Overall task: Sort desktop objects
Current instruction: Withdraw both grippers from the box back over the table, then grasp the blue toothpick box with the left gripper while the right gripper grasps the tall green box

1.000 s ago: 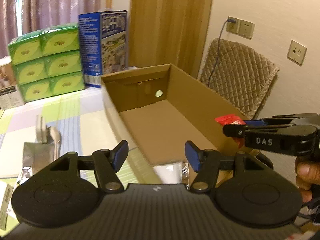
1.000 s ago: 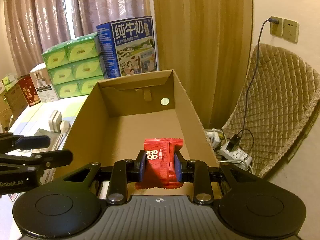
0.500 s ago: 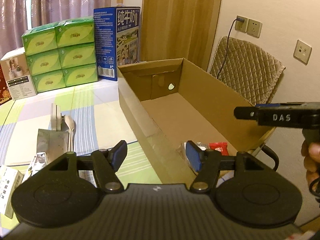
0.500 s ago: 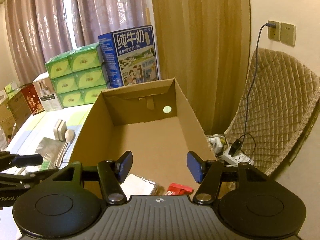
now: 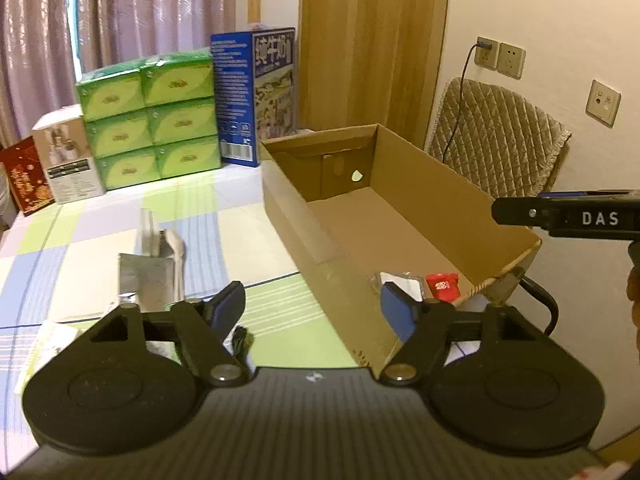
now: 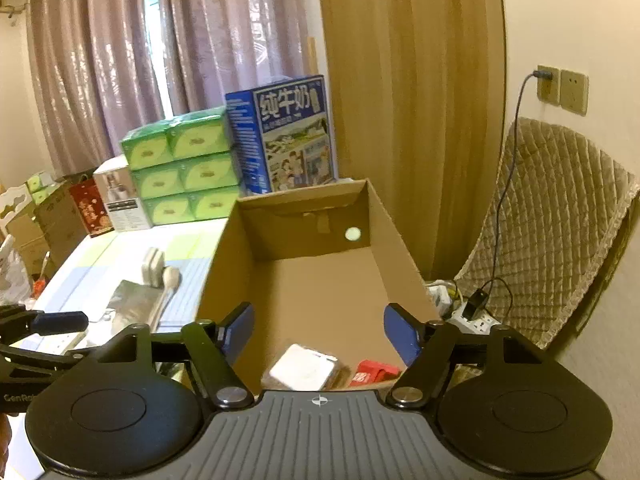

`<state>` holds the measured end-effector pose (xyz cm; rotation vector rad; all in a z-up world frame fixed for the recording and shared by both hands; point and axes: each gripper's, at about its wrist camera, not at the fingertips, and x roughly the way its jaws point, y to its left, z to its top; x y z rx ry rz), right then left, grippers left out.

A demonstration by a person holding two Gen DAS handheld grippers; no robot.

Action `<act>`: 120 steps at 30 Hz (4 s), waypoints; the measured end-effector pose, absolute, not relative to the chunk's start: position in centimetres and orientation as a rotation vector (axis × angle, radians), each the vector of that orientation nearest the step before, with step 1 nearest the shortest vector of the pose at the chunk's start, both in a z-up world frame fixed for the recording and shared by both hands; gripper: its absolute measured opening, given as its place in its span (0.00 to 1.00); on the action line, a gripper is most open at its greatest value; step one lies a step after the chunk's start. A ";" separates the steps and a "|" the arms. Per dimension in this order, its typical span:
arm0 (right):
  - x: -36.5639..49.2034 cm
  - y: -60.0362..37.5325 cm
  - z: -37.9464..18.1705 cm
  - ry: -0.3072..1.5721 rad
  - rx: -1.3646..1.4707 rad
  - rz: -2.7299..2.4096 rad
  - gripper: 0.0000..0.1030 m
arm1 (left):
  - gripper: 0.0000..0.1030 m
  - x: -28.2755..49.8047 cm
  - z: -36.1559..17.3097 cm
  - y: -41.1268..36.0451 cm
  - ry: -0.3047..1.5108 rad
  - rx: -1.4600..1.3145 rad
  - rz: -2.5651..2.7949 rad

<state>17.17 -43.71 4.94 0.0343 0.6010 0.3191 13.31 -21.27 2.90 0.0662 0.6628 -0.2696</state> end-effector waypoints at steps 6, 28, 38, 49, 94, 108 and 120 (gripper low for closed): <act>14.5 -42.3 5.8 0.596 0.031 0.352 0.79 | 0.78 10.7 3.9 -19.3 0.656 0.058 -0.230; 8.5 -34.6 4.7 0.625 0.055 0.533 0.95 | 0.99 3.0 3.6 -7.3 0.670 0.024 0.000; 7.3 -32.4 4.3 0.631 0.065 0.588 0.96 | 0.99 1.1 3.7 -4.5 0.681 0.024 0.061; 8.1 -30.2 2.5 0.676 0.036 0.598 0.96 | 0.99 2.2 1.8 -3.1 0.711 0.018 0.038; 18.1 -21.5 -8.1 0.864 -0.074 0.675 0.59 | 0.73 12.1 -10.3 -3.3 0.813 0.062 -0.197; 19.2 -19.9 -8.8 0.881 -0.118 0.688 0.49 | 0.65 13.1 -11.2 -3.7 0.849 0.081 -0.206; 19.3 -19.5 -9.4 0.901 -0.125 0.698 0.35 | 0.51 13.1 -11.3 -3.8 0.855 0.082 -0.203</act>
